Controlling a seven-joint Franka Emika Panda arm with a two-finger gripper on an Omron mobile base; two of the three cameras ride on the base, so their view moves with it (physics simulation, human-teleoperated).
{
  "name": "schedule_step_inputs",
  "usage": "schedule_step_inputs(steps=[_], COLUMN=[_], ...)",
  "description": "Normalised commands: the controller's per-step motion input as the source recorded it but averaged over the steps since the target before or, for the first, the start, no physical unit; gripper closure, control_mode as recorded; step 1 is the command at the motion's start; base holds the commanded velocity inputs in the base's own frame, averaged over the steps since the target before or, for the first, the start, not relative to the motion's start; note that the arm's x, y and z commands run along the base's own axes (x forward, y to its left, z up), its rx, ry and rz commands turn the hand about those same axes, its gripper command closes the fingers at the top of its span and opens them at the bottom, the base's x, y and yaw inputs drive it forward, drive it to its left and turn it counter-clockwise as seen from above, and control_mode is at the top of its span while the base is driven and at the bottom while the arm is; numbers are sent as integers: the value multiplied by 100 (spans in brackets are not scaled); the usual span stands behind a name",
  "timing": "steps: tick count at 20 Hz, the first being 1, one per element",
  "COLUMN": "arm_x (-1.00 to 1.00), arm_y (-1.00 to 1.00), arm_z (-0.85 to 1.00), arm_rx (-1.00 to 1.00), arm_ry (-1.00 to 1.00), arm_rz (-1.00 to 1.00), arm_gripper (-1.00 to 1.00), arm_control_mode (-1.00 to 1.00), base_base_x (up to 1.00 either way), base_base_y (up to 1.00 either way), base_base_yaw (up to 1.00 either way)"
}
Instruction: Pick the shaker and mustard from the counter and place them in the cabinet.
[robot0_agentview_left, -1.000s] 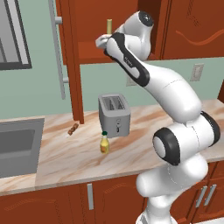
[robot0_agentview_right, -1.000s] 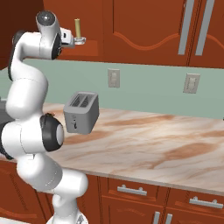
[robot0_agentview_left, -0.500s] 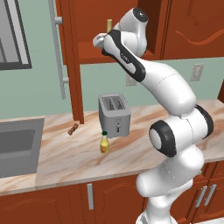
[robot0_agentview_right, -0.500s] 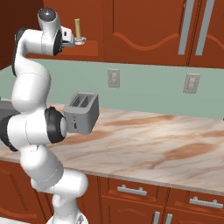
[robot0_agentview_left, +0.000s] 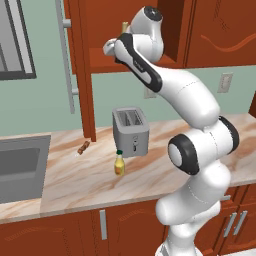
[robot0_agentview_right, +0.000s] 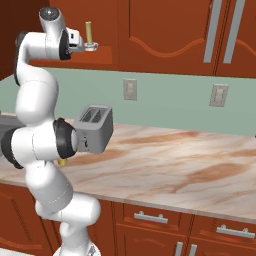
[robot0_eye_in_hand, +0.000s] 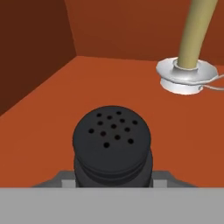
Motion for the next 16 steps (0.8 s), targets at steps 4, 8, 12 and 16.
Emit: schedule_step_inputs(steps=[4, 8, 12, 16], arm_x=[29, 30, 25, 4], arm_y=[2, 0, 0, 0], arm_z=[-35, -31, -25, -16], arm_rx=[-5, -5, -4, -4], arm_ry=[0, 0, 0, 0], arm_rz=[0, 0, 0, 0], arm_gripper=[100, 100, -100, -100], arm_control_mode=[-100, -100, -100, -100], base_base_x=[0, 0, 0, 0], base_base_y=[0, 0, 0, 0], base_base_yaw=[0, 0, 0, 0])
